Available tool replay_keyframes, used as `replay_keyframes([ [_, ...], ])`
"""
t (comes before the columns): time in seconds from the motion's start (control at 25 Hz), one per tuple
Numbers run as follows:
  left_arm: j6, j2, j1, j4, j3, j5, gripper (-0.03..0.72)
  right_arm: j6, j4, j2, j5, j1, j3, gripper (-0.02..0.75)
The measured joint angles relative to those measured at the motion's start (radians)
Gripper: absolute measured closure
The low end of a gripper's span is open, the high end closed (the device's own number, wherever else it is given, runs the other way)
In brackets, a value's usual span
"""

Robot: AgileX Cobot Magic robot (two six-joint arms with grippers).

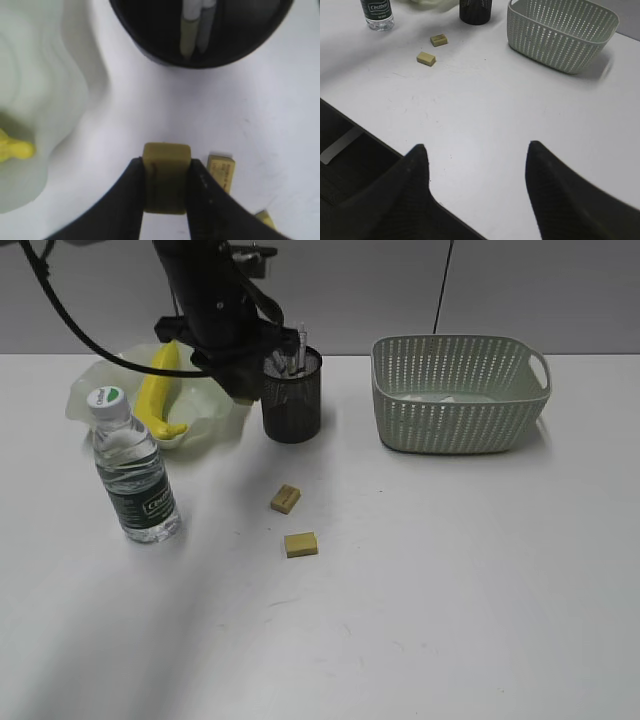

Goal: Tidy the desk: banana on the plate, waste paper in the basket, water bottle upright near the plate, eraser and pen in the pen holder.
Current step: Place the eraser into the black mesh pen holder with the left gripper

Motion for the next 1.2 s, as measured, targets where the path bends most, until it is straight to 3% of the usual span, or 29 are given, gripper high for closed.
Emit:
replay_keyframes([
  [0.28,0.000,-0.069,0.000,0.000,-0.047,-0.006,0.501,0.000,-0.001,0.000,0.000,0.000,0.000,0.253],
  [0.88,0.000,-0.046,0.000,-0.049,-0.047,-0.411,0.501,0.006,-0.002,0.000,0.000,0.000,0.000,0.253],
  [1.2,0.000,0.029,0.000,-0.057,-0.047,-0.435,0.501,0.006,-0.002,0.000,0.000,0.000,0.000,0.253],
])
